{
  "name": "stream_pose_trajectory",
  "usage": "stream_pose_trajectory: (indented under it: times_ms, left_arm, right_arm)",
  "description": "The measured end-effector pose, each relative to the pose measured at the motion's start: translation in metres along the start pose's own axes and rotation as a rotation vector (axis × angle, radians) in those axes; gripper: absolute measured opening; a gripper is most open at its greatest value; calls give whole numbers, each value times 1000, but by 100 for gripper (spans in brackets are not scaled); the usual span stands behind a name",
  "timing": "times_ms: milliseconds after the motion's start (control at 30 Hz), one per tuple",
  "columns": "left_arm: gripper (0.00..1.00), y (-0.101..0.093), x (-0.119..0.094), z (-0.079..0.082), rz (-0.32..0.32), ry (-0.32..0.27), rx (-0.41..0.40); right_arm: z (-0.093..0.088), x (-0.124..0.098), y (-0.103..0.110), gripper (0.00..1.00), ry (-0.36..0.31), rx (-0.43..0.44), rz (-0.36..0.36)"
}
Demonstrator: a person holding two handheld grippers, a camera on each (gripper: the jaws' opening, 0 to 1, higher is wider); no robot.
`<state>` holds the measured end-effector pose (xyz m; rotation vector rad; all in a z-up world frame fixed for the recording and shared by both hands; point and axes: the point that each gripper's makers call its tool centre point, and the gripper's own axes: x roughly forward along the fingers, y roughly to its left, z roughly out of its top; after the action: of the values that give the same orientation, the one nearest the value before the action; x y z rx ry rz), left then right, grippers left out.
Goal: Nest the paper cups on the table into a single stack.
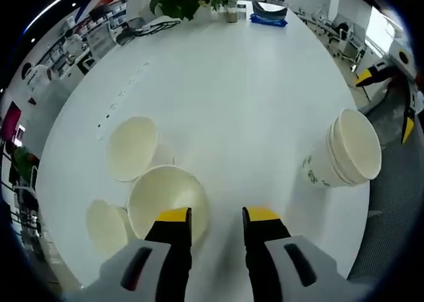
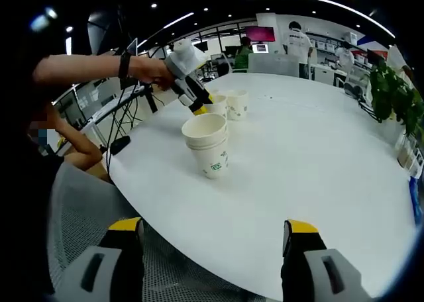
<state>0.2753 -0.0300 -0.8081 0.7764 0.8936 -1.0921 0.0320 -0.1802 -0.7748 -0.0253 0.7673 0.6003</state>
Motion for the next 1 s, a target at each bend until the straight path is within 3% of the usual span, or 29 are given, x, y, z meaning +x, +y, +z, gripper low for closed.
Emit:
stream_pose_trajectory:
  times_ms: [133, 267, 367, 767, 1000]
  left_arm:
    - [24, 2, 11, -4, 0, 23, 3]
    - [15, 6, 7, -1, 20, 23, -13]
    - [1, 11, 8, -1, 37, 22, -28]
    - [0, 13, -3, 0, 36, -1, -40]
    - [0, 4, -25, 2, 31, -29, -27]
  right_arm:
    - [1, 1, 0, 88, -4, 4, -1]
    - [0, 2, 0, 88, 1, -1, 3]
    - [0, 2, 1, 88, 4, -3, 3]
    - [-3, 4, 2, 87, 11, -6, 11]
    - [-2, 4, 5, 87, 15, -22, 16]
